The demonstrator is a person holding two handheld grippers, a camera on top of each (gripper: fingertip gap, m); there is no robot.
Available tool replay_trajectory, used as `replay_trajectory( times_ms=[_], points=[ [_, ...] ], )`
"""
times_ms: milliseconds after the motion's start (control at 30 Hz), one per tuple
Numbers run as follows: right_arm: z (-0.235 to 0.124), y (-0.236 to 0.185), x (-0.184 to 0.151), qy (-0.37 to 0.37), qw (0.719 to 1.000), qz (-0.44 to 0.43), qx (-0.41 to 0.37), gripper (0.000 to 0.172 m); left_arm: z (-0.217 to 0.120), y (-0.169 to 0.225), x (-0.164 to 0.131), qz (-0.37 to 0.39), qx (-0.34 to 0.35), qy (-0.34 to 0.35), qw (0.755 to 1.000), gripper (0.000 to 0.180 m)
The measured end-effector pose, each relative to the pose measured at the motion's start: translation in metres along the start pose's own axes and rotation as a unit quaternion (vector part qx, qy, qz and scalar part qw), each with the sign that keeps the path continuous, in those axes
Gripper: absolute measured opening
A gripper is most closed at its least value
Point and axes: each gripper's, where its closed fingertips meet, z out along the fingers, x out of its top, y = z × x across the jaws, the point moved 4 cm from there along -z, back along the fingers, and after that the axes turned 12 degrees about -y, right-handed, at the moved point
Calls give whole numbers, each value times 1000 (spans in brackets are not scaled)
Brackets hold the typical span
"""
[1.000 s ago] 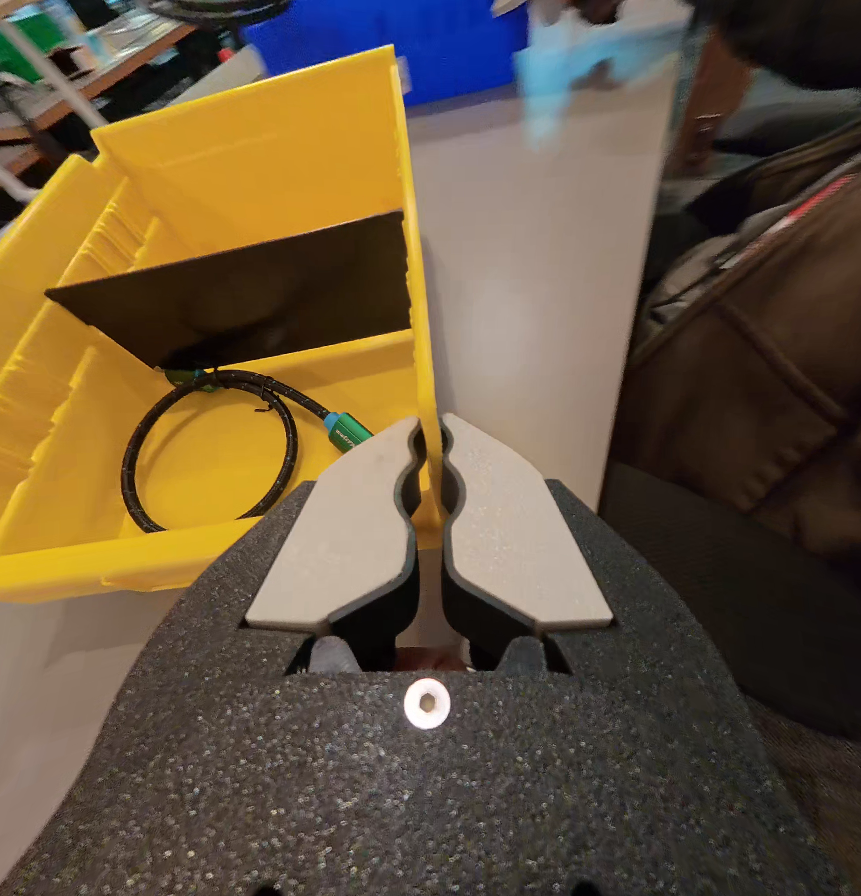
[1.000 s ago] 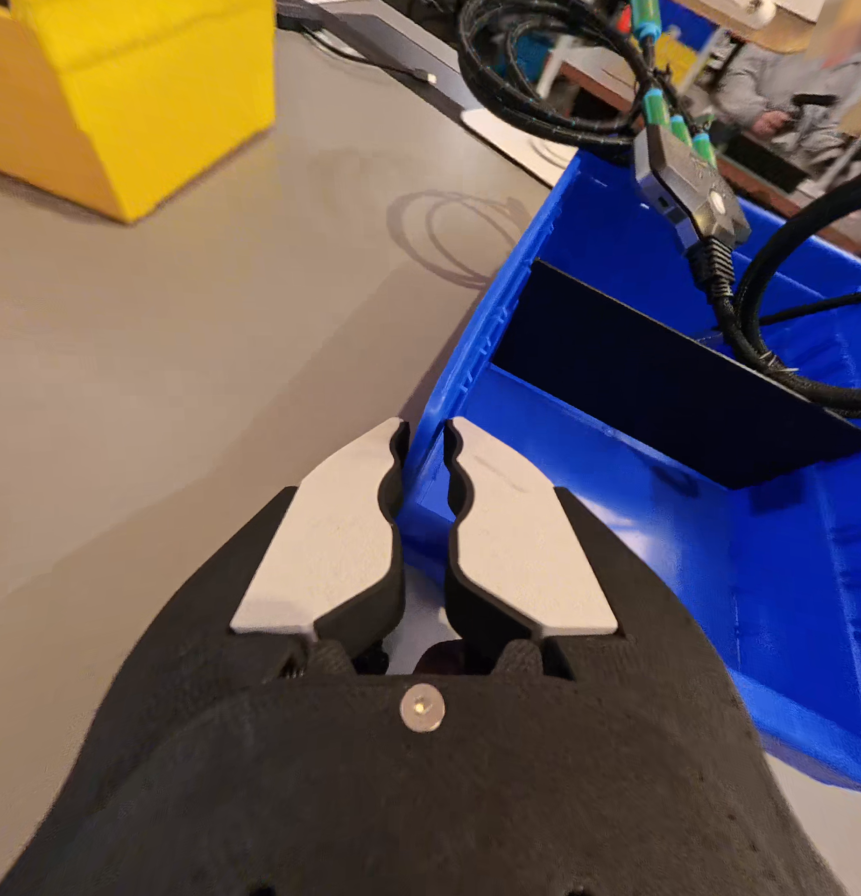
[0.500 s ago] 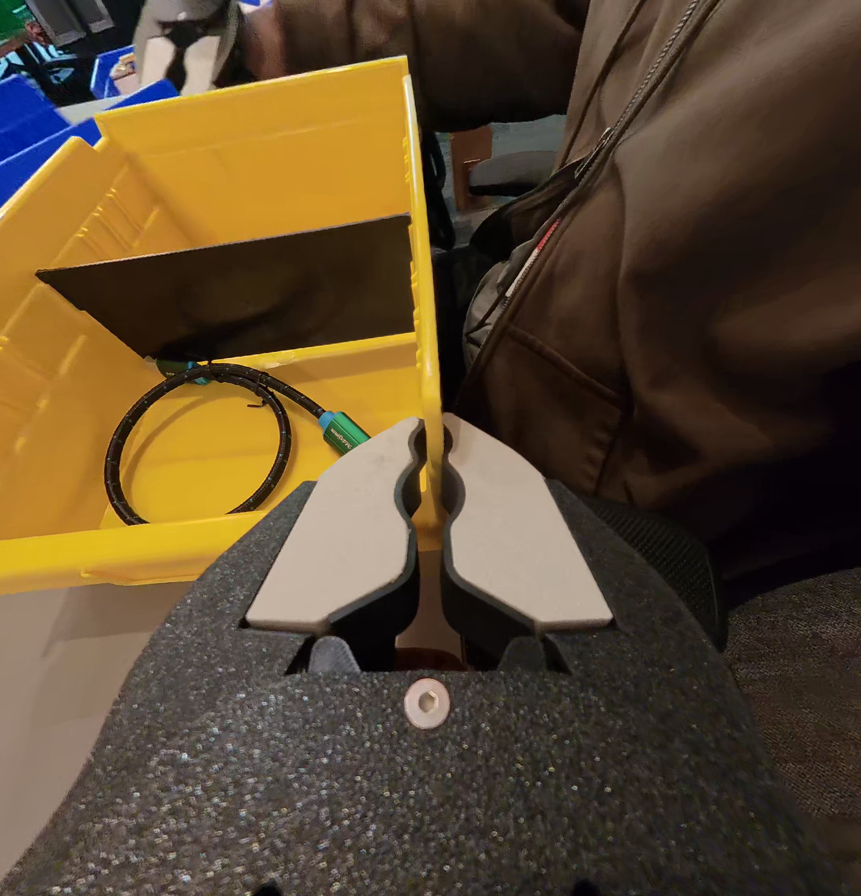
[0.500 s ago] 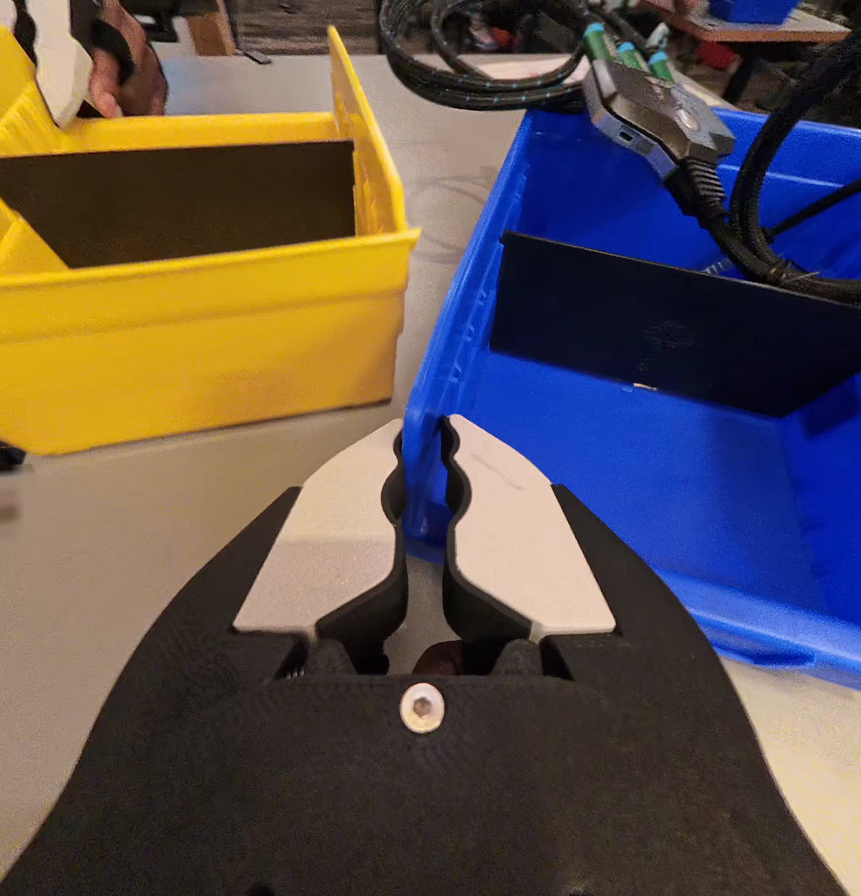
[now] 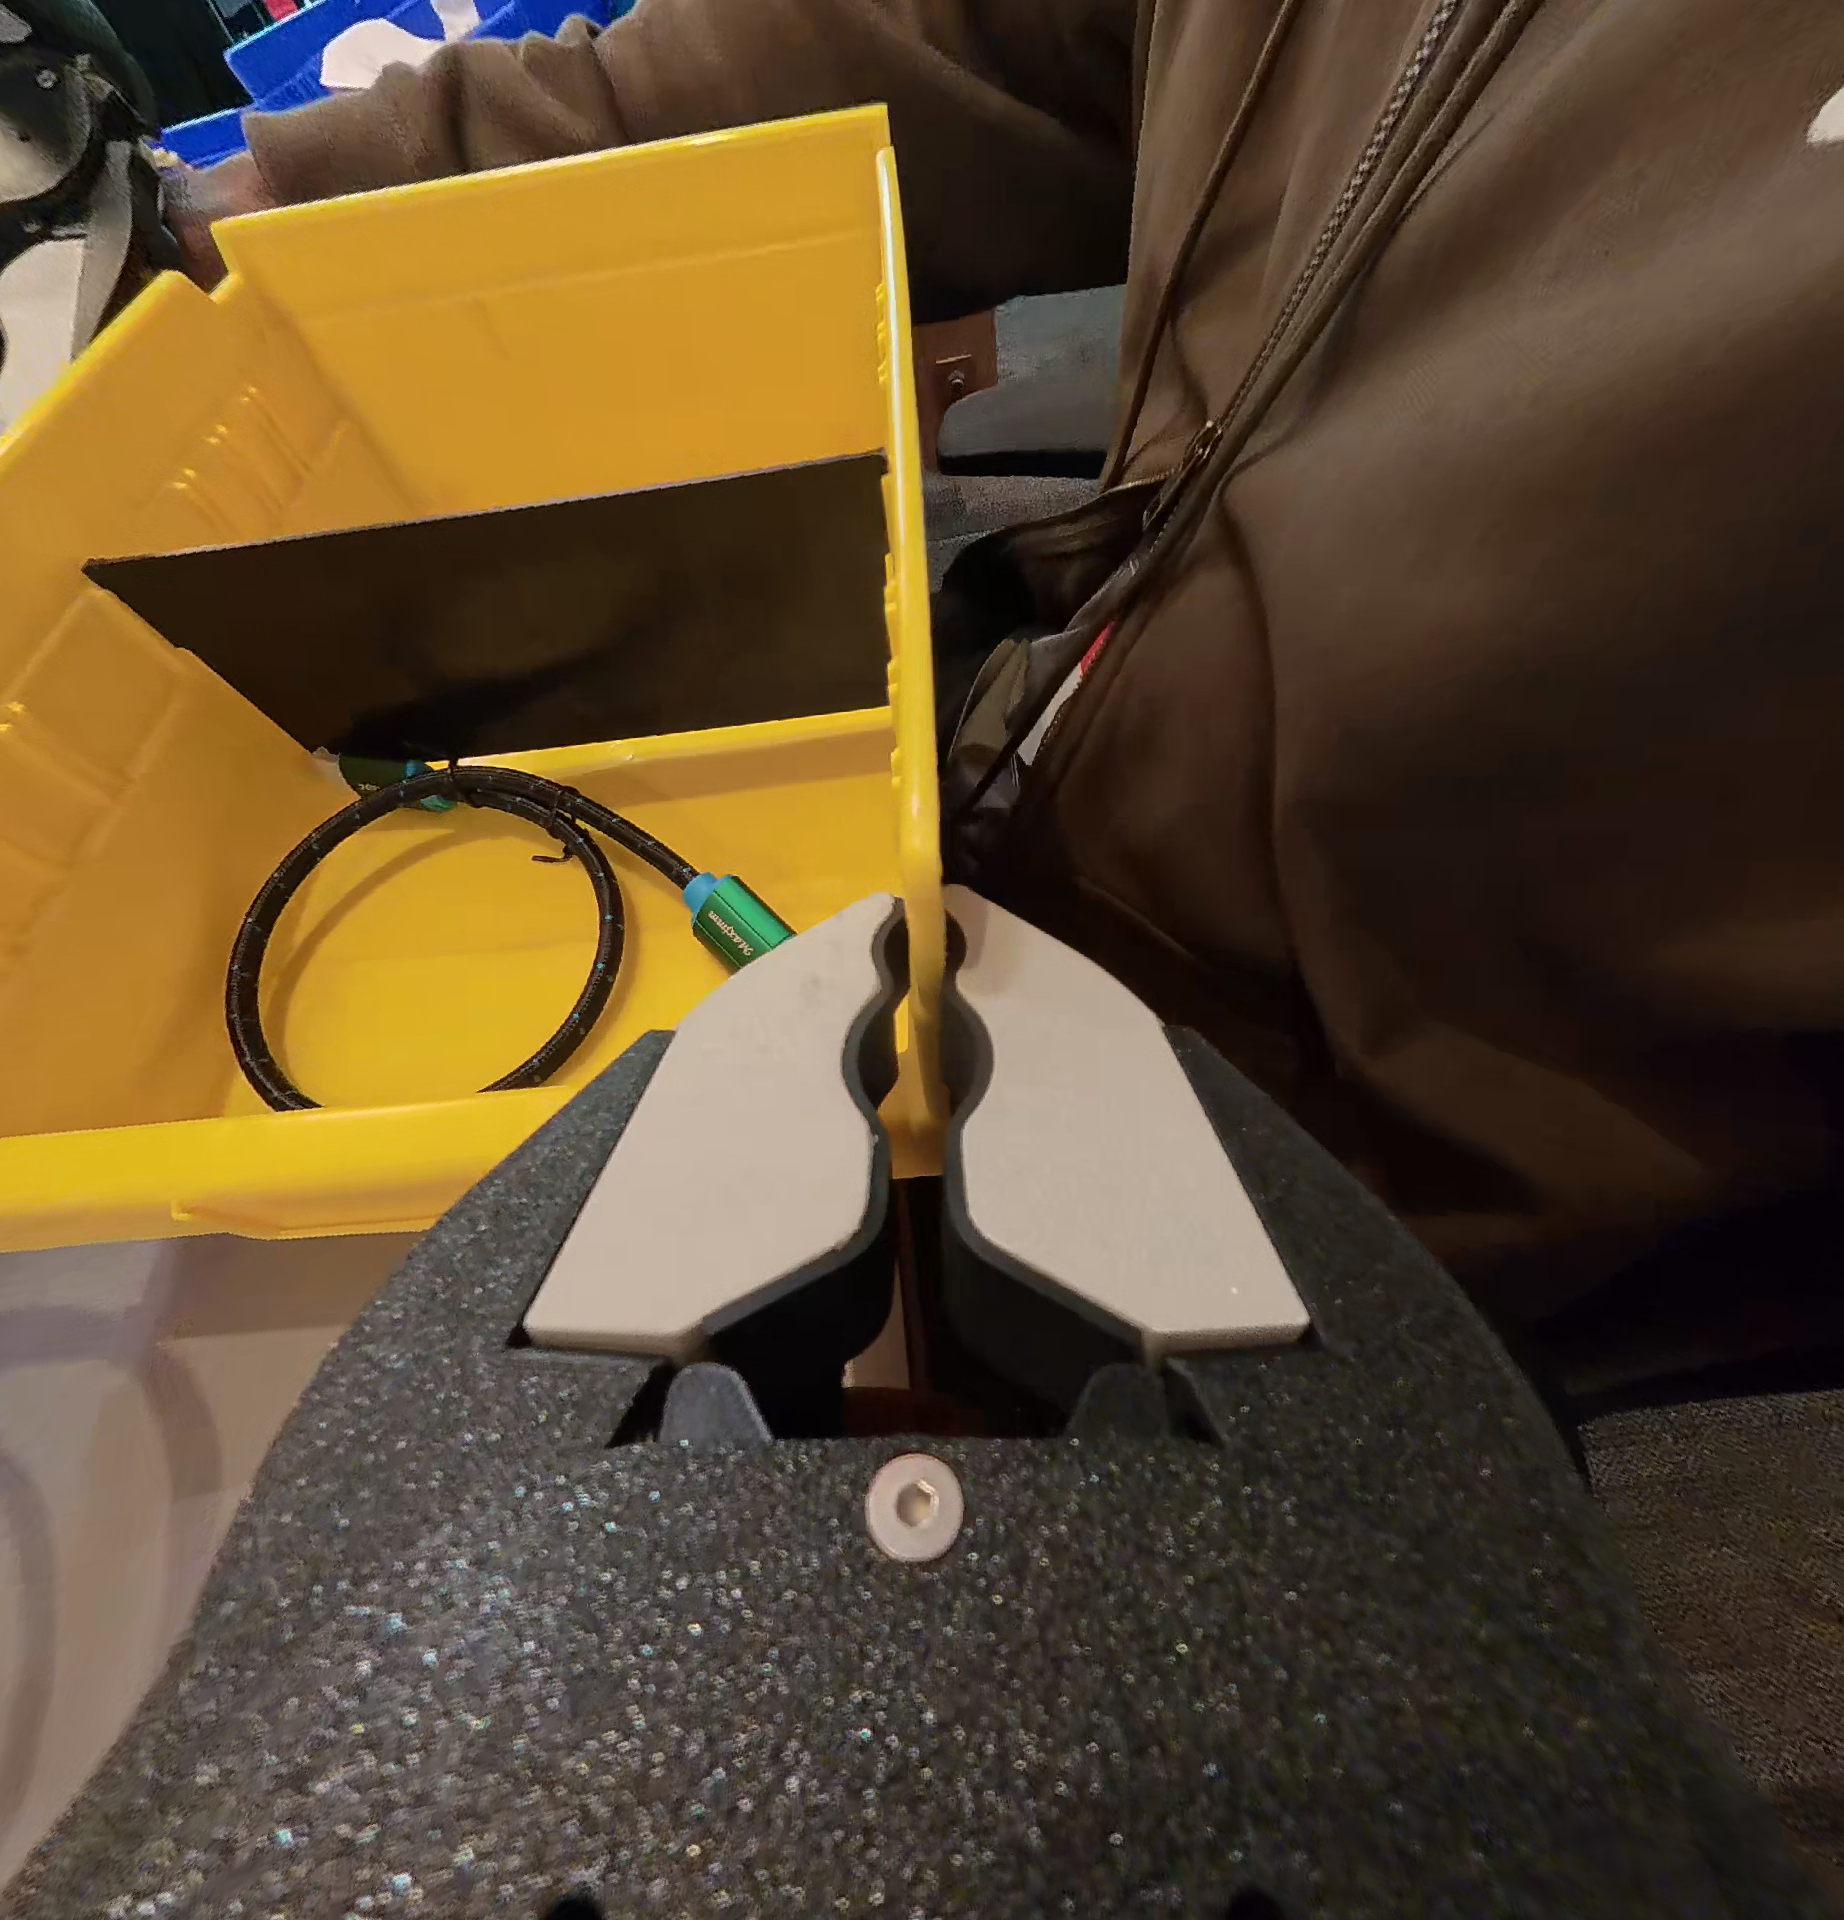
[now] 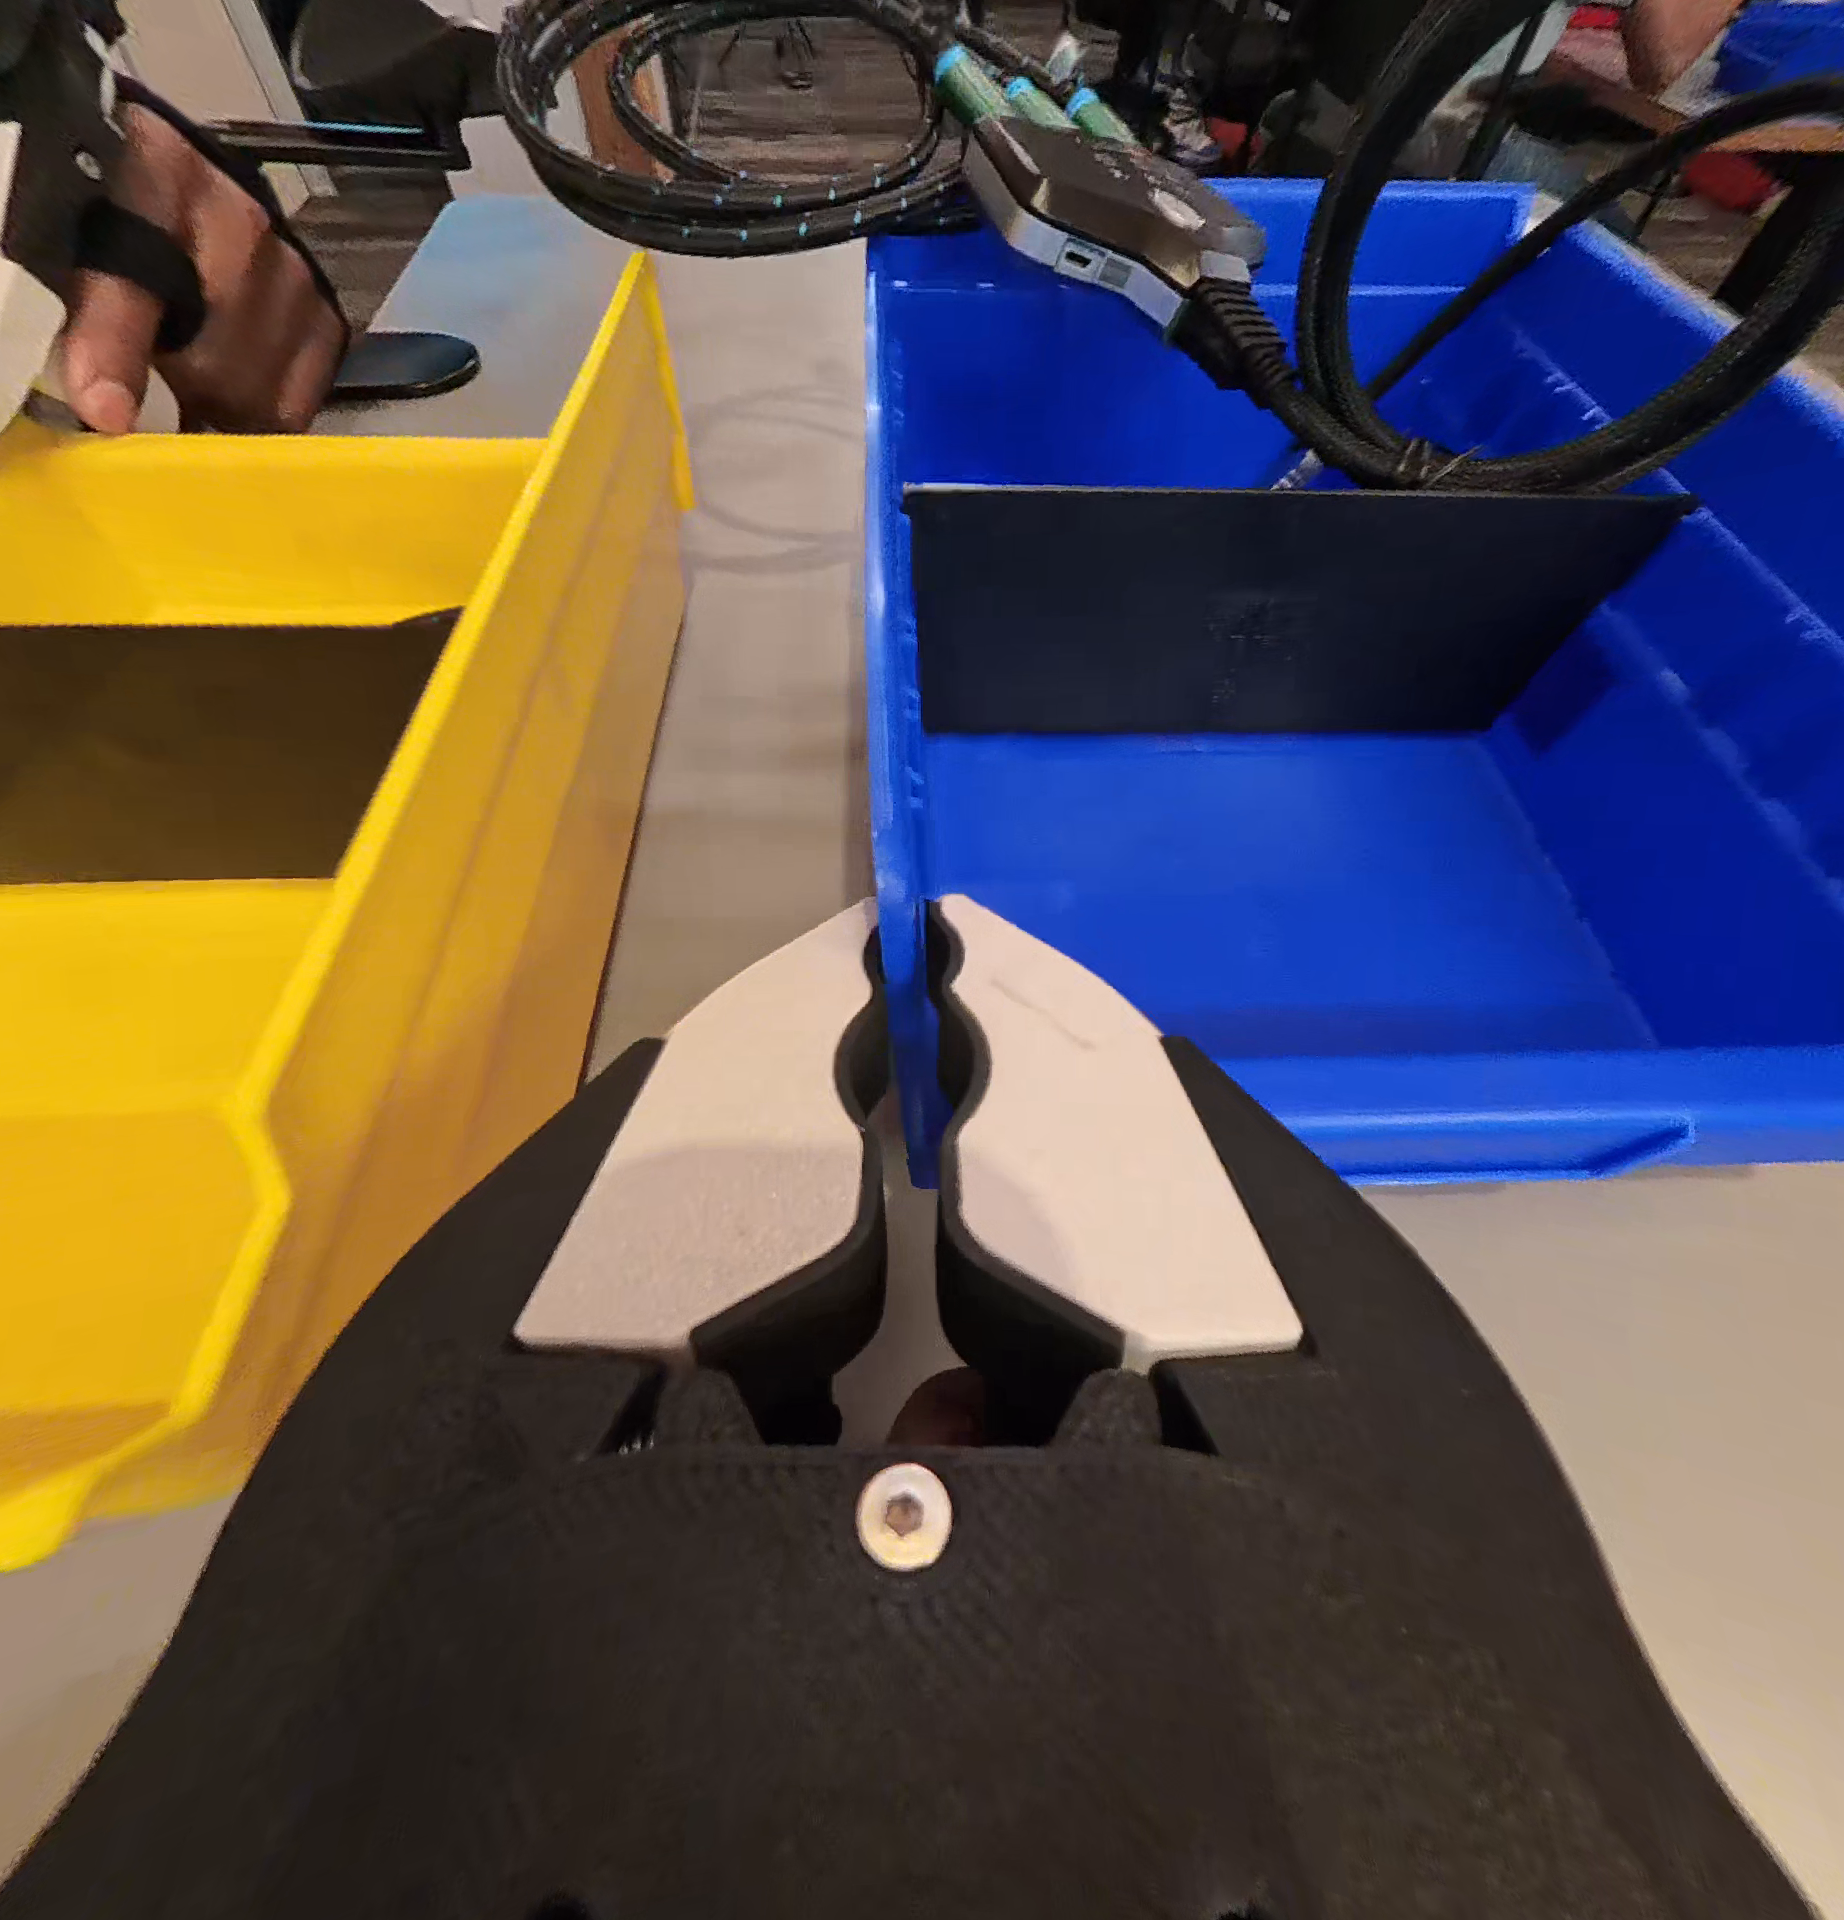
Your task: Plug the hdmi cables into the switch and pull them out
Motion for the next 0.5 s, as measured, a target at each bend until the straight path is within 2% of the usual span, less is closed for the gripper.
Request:
replay_trajectory(
  times_ms=[33,133,200,267,367,433,500],
  points=[
    [-6,2,3,12,1000,0,-13,10,0,1,2,1,2,-1,1000,4],
    [-47,11,14,63,996,9,-54,34,-10,9,12,19,1,21,1000,23],
    [-88,17,18,86,991,22,-99,33,-25,9,23,27,22,22,999,32],
    [-129,13,19,81,986,39,-138,34,-44,-2,36,32,77,14,996,36],
    [-162,-24,20,7,985,84,-148,40,-69,-40,59,2,194,-28,981,36],
    [-156,-63,15,-81,980,118,-140,54,-76,-75,74,-40,259,-72,962,36],
    [-142,-99,3,-177,961,152,-150,65,-72,-110,89,-72,309,-119,941,36]
  ],
)
